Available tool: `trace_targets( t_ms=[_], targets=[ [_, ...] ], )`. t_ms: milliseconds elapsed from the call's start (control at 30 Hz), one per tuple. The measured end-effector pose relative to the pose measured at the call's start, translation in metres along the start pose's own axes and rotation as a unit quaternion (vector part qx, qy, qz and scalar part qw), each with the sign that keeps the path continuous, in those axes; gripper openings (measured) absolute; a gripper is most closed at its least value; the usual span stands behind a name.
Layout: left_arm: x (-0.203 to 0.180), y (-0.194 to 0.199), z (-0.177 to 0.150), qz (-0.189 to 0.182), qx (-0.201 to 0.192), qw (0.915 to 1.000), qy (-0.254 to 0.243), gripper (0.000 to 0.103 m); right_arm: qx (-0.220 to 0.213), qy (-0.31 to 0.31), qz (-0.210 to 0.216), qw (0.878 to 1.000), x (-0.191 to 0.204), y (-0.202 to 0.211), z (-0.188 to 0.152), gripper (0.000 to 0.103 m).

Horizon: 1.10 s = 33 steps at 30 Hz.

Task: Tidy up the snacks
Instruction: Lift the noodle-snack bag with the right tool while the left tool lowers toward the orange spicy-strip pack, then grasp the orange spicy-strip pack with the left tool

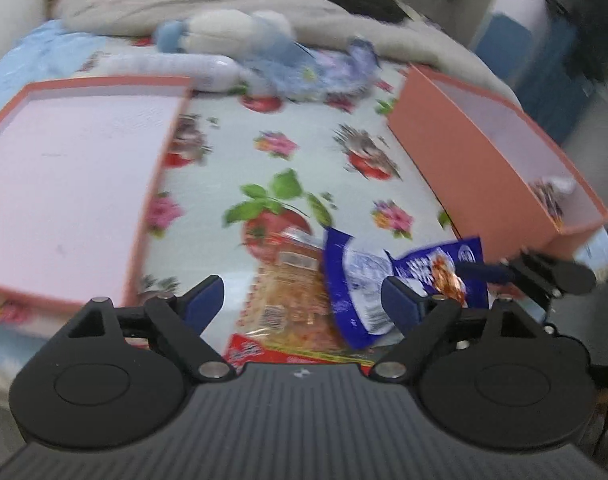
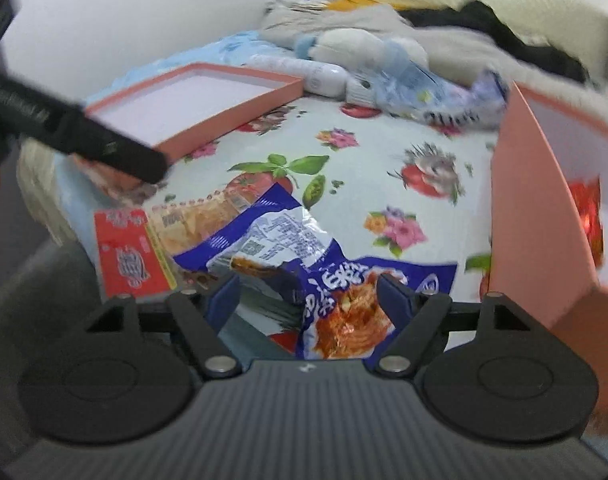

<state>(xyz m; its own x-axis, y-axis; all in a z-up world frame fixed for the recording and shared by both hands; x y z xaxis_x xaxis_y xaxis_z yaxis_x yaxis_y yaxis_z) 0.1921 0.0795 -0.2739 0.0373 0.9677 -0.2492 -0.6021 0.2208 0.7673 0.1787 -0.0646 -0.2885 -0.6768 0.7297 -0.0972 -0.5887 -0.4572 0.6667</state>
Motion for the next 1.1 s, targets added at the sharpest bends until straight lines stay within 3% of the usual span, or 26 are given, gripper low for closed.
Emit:
trace_targets(
  t_ms=[67,100,133,200,300,500,667,800,900,1100],
  targets=[
    [-0.002,-0.013,0.000,0.004,0.011,0.9999,-0.008,0.089,0.006,0.014,0.008,1.000,0.004,-0.007,-0.003,0.075],
    [-0.001,-0.018,0.000,0.007,0.015,0.9998,-0.005,0.089,0.012,0.016,0.005,1.000,0.004,-0.011,-0.005,0.069],
    [-0.001,-0.023,0.001,0.007,0.023,0.9997,-0.002,0.089,0.020,0.013,-0.002,1.000,0.003,-0.015,-0.008,0.048],
    [-0.003,-0.029,0.003,0.000,0.023,0.9997,-0.004,0.089,0.026,-0.003,-0.019,0.999,-0.005,-0.018,-0.011,0.023],
    [-0.003,-0.036,0.004,0.004,0.027,0.9996,-0.009,0.089,0.020,-0.072,-0.009,0.997,-0.019,-0.012,-0.010,0.014],
    [-0.006,-0.044,-0.001,0.000,0.030,0.9991,-0.029,0.089,0.011,-0.180,-0.023,0.983,-0.044,0.002,-0.013,0.011],
    [-0.011,-0.055,-0.006,-0.010,0.034,0.9984,-0.044,0.096,0.005,-0.250,-0.023,0.968,-0.054,0.011,-0.015,0.011],
    [-0.020,-0.061,-0.005,-0.020,0.026,0.9971,-0.068,0.096,0.001,-0.292,-0.032,0.956,-0.064,0.017,-0.017,0.011],
    [-0.024,-0.055,-0.001,-0.048,0.021,0.9968,-0.061,0.096,0.002,-0.324,-0.023,0.946,-0.071,0.016,-0.023,0.010],
    [-0.019,-0.034,0.010,-0.057,0.001,0.9968,-0.057,0.096,-0.002,-0.363,-0.020,0.932,-0.080,0.015,-0.031,0.010]
  ],
)
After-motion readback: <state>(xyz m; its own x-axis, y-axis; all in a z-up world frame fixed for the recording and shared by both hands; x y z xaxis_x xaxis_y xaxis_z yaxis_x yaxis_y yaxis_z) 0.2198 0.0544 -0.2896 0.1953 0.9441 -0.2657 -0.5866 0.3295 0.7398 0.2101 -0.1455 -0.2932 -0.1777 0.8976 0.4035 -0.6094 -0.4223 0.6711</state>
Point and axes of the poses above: each gripper's, at about its wrist camera, not at the fingertips, and y roughly against the way its jaws point, x to its left, z to its top, the point moved 10 cm from there along -y, roughly the way its jaws point, and after that the axes turned 5 degrees about y, right-handed, at the moved point
